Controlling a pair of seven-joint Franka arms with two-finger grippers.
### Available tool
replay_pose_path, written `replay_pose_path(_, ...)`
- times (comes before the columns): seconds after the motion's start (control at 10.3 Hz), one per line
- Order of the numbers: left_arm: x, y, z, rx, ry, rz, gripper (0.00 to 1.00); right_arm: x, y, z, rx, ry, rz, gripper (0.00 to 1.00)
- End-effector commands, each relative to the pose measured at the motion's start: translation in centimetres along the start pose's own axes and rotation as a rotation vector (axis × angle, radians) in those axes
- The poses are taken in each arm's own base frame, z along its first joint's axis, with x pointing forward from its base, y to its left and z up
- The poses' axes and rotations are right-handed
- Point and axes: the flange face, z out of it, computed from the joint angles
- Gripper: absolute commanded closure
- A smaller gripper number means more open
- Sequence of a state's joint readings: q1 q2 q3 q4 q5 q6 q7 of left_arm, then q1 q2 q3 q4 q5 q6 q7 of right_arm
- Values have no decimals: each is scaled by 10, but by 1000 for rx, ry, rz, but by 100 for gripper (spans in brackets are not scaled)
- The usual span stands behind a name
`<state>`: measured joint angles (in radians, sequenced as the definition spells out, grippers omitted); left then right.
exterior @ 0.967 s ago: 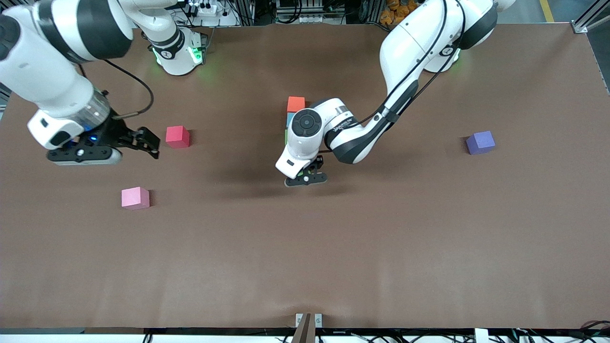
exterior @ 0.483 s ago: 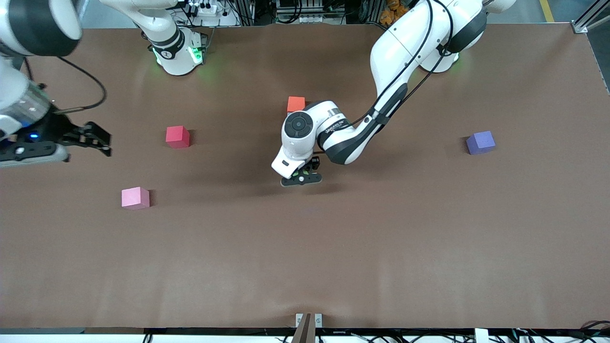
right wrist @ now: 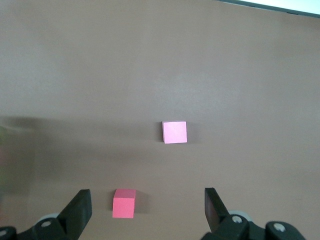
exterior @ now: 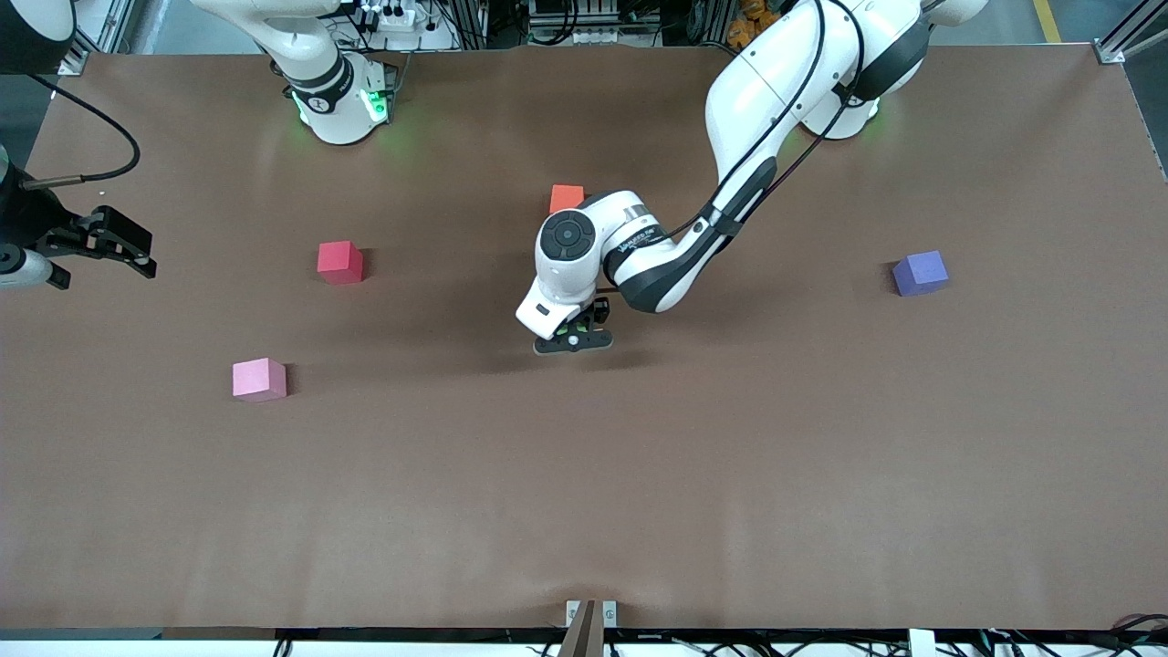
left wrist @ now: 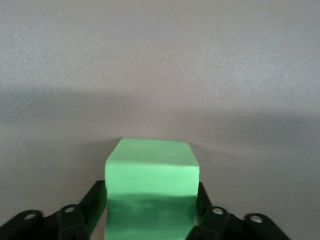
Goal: Arrange blocks into number 1
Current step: 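Place the green cube below the pink cube while the right gripper withdraws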
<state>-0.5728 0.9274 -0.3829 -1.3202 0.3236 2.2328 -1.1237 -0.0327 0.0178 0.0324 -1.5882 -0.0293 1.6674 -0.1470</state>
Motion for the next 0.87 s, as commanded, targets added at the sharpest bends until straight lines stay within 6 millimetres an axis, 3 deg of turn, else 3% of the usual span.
replay_pose_path(0.0, 2, 3, 2, 13, -1, 9, 0, 0, 4, -1, -13, -25, -6, 0)
replay_pose_path(0.19, 1, 4, -5, 11, 4, 8, 0, 0, 3, -1, -6, -27, 1, 0)
replay_pose_path(0.48, 13, -6, -36, 51, 12, -12, 0, 0, 2, 0, 3, -28, 9, 0)
replay_pose_path(0.68, 36, -31, -66, 115, 10, -71, 0, -1, 2, 0, 13, -34, 98, 0)
replay_pose_path(0.77, 57, -51, -93, 131, 25, -128, 0, -1, 1, -3, 16, -30, 116, 0)
